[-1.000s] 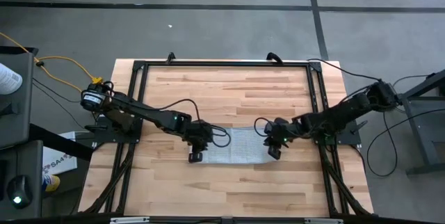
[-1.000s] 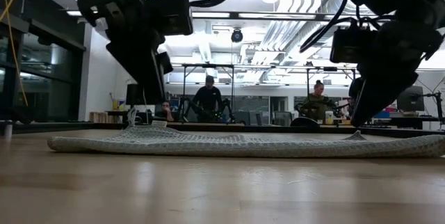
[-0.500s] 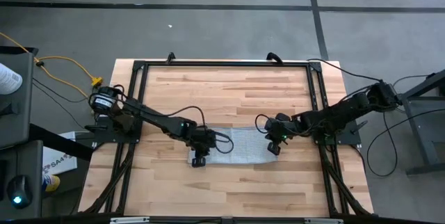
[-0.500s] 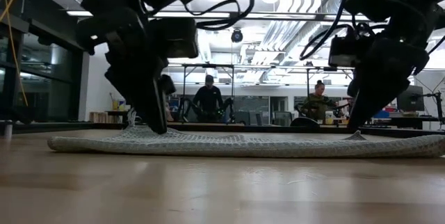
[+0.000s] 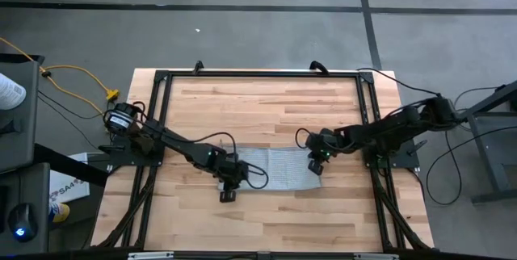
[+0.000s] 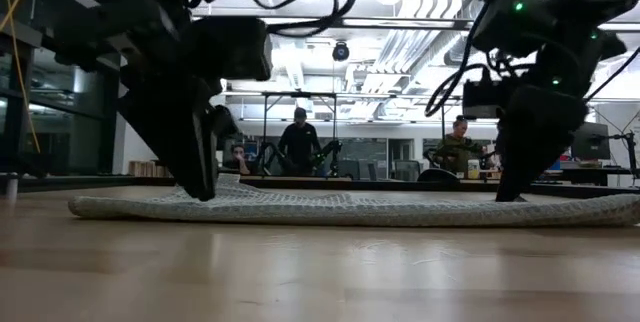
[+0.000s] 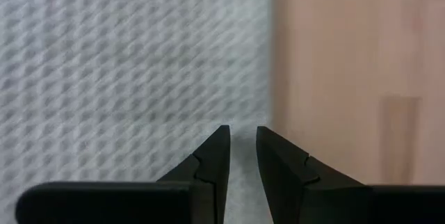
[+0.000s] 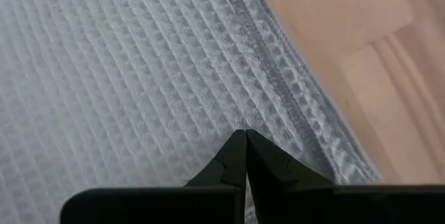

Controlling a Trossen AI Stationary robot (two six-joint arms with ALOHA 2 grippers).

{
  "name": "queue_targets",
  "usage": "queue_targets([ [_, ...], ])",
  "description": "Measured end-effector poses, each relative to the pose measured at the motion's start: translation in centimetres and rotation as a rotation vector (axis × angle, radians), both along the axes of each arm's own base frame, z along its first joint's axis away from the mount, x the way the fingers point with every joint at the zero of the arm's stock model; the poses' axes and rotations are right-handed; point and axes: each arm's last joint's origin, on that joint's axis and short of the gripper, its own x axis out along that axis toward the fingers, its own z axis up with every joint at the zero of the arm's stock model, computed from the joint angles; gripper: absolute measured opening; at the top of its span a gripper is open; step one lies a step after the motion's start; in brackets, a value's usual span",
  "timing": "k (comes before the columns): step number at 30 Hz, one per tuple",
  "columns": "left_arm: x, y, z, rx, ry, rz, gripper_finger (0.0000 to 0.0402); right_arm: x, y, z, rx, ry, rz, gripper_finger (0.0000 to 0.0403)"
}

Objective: Fold microfiber towels
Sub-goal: Fold the grey towel

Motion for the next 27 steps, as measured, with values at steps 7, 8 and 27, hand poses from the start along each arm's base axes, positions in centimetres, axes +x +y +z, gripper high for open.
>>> queue_targets([
  [7, -0.4, 0.3, -1.2, 0.083, 0.086, 0.007, 0.0072, 0.7, 0.7, -0.9, 0.044, 0.002, -0.004, 0.0002],
  [8, -0.4, 0.3, -1.2, 0.092, 0.09, 0.003, 0.0072, 0.7, 1.0, -0.9, 0.051, -0.011, 0.003, 0.0002],
  [27, -0.1, 6.7, -1.7, 0.279, 0.171, 0.013, 0.0072, 0.0, 6.8, -0.6, 0.203, -0.077, -0.022, 0.0002],
])
